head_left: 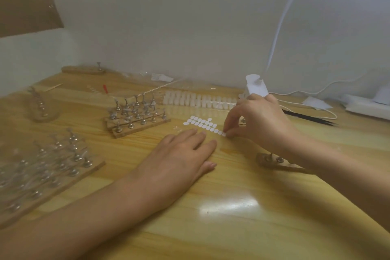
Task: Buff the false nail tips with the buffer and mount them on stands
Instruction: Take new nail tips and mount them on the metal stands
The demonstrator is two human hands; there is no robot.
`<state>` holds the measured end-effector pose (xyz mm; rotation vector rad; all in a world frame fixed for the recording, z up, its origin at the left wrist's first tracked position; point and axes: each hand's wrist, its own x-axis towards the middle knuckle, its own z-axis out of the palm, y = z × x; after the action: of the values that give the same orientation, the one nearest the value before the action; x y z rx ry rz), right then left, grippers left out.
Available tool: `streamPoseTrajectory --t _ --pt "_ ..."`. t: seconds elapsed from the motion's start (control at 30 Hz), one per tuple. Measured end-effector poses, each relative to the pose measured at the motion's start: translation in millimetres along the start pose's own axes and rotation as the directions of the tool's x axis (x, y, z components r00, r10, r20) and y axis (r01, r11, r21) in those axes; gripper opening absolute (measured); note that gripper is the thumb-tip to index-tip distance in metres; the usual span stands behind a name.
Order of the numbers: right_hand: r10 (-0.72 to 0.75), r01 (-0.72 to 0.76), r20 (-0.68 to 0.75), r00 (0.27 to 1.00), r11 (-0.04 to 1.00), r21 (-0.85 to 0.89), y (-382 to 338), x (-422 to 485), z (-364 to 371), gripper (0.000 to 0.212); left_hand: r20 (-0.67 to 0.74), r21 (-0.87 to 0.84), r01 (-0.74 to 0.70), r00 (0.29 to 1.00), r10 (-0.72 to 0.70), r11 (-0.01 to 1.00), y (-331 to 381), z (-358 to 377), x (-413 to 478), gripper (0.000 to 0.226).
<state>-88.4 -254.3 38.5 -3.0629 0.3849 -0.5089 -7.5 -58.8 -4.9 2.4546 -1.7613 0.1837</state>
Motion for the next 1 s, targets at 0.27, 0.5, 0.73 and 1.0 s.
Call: streamPoseTrajectory --t 0.27,0.5,0.73,1.0 --pt "0.036 -0.036 0.040 0.999 0.999 0.004 -2.6 4.1 -1.6 0.006 0.009 0.026 -0.001 1.000 0.000 1.000 1.1 -0.7 0.4 0.053" --pt "0.048 -0.048 0.038 0.998 0.999 0.011 -4.0 2.5 -0.8 0.011 0.006 0.040 -0.004 1.000 0.003 0.999 1.6 -1.5 -0.8 0.053" --pt "0.039 -0.041 0.061 0.997 0.999 0.029 -4.7 1.9 -2.3 0.011 -0.004 0.040 -0.007 1.000 0.007 0.999 0.6 -1.2 -0.8 0.053" --pt "0.007 -0.006 0.045 0.999 1.000 -0.019 -7.4 2.2 0.9 0.007 -0.014 0.008 -0.009 1.000 0.009 1.000 0.5 -3.0 -1.1 0.052"
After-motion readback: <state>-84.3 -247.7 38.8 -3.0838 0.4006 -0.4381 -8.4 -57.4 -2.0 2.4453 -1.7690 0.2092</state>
